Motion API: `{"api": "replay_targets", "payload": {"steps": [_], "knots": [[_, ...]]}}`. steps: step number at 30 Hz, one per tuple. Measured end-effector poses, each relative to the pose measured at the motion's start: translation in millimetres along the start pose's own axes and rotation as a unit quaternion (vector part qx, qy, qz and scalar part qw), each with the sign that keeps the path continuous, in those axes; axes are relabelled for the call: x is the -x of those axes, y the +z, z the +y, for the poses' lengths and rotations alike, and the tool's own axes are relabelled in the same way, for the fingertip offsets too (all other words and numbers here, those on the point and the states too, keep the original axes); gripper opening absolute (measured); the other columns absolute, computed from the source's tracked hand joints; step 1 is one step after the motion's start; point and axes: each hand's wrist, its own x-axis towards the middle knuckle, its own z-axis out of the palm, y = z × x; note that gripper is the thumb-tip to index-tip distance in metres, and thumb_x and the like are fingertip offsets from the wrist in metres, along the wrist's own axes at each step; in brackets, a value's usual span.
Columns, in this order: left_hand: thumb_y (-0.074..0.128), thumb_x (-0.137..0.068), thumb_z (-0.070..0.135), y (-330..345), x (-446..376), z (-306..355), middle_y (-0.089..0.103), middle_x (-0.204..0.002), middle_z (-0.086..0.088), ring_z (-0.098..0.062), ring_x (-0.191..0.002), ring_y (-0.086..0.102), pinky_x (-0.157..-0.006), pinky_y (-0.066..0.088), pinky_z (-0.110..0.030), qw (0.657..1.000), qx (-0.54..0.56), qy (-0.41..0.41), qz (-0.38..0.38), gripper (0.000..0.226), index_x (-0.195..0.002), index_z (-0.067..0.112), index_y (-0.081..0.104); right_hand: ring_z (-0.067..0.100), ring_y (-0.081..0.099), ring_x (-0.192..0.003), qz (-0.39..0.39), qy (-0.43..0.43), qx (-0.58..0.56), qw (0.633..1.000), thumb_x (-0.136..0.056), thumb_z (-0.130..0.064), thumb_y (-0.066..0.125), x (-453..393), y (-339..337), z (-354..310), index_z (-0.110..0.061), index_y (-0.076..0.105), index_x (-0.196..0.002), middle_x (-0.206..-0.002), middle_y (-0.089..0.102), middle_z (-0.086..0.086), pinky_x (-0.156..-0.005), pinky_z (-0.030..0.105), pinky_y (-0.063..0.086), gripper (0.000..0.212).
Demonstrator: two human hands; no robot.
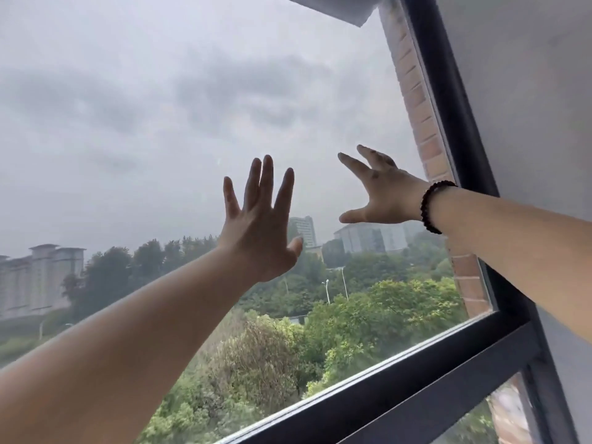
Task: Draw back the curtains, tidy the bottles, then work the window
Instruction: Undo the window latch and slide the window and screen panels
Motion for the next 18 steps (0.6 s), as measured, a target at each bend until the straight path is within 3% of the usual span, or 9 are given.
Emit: {"api": "replay_targets", "payload": {"steps": [8,18], "knots": [[0.045,-0.088,0.062,51,-41,91,-0.039,-0.154,-0.015,-0.030,-0.142,-0.037,-0.114,-0.011,-0.064,0.996,-0.042,0.083,-0.009,0.101,-0.153,0.022,-0.021,0.022,-0.009,-0.146,-0.034,0.009,-0.004,0.999,-0.068,-0.064,0.070,2,40,108,-0.035,-0.011,-0.149,-0.158,-0.017,0.001,-0.118,0.044,0.015,0.119],[0.040,-0.088,0.068,97,-56,150,-0.044,-0.151,-0.013,-0.029,-0.138,-0.043,-0.109,-0.016,-0.068,0.993,-0.057,0.091,-0.043,0.099,-0.154,0.023,-0.018,0.023,-0.020,-0.144,-0.081,0.066,-0.120,0.987,-0.057,-0.071,0.071,22,98,191,-0.044,-0.027,-0.141,-0.151,-0.035,-0.008,-0.118,0.049,0.008,0.132]]}}
